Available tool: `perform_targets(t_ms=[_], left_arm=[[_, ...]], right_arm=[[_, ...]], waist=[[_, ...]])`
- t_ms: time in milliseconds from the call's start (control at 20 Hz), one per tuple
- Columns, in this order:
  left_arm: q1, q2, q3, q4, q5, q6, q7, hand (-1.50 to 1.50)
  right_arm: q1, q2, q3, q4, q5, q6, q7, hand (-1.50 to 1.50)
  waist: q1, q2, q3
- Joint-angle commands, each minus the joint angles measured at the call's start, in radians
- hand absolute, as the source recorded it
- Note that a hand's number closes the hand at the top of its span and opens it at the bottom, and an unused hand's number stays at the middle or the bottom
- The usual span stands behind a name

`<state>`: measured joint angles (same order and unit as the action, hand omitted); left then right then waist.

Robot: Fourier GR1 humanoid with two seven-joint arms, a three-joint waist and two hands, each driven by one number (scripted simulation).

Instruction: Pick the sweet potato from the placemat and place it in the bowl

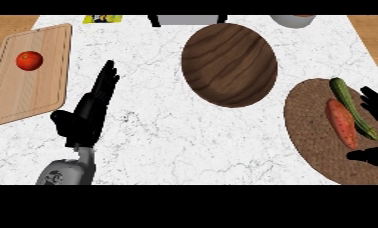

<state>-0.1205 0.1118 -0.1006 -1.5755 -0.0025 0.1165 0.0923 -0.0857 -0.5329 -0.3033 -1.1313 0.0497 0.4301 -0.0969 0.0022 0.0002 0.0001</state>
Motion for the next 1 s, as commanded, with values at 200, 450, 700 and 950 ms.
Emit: perform_targets(t_ms=[200, 450, 700, 950], left_arm=[[-0.043, -0.004, 0.038, 0.096, -0.007, -0.023, -0.053, 0.00], [-0.037, -0.027, 0.046, 0.056, -0.010, -0.024, -0.024, 0.00], [-0.022, -0.031, 0.022, 0.051, -0.017, -0.032, -0.015, 0.00], [-0.052, -0.024, 0.045, 0.053, -0.020, -0.033, 0.001, 0.00]], right_arm=[[-0.097, 0.036, 0.088, 0.253, 0.225, -0.146, -0.158, -1.50], [-0.153, 0.019, 0.062, 0.293, 0.189, -0.058, -0.135, -1.50], [-0.093, 0.011, 0.176, 0.272, 0.334, -0.117, -0.359, 1.50], [-0.061, 0.067, 0.179, 0.177, 0.310, -0.110, -0.307, 1.50]], waist=[[0.005, 0.003, 0.001], [0.002, 0.001, 0.000], [0.006, 0.002, 0.001], [-0.004, -0.001, 0.000]])
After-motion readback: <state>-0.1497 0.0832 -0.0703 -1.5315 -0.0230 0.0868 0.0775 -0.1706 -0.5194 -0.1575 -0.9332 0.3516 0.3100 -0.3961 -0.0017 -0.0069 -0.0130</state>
